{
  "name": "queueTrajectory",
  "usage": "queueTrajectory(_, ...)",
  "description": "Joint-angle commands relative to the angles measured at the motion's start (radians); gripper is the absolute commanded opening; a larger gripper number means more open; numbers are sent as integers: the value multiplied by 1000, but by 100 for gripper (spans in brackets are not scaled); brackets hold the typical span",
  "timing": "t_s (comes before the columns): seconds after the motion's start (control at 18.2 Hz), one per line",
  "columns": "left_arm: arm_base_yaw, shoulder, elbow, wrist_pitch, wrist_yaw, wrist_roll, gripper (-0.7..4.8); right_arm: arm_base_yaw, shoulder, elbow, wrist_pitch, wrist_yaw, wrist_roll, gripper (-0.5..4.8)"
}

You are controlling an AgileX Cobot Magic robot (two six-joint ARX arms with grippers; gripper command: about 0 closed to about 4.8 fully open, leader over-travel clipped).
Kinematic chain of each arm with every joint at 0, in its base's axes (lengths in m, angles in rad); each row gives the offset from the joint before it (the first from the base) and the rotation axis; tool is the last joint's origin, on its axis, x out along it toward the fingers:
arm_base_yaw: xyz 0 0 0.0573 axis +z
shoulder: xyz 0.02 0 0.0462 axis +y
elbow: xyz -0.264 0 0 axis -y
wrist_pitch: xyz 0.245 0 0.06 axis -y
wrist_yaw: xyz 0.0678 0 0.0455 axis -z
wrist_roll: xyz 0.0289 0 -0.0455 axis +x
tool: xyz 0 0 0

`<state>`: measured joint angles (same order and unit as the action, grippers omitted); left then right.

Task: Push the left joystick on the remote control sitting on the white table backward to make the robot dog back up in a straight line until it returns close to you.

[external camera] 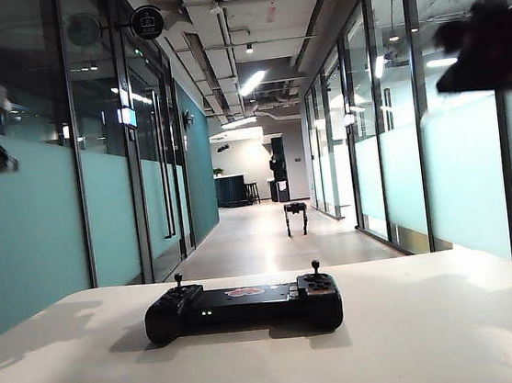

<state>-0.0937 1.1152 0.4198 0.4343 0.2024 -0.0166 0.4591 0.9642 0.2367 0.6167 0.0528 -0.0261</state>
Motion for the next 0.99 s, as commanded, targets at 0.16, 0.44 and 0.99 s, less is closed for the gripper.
queueTrajectory(0.16,2,122,68,29,49,1,-6,13,164,30,84,0,63,-3)
queueTrajectory(0.44,1,239,141,45,50,1,-6,15,356,79,179,-3,86,-3)
queueTrajectory(0.99,-1,372,196,124,89,1,-6,103,668,235,234,-2,117,-2)
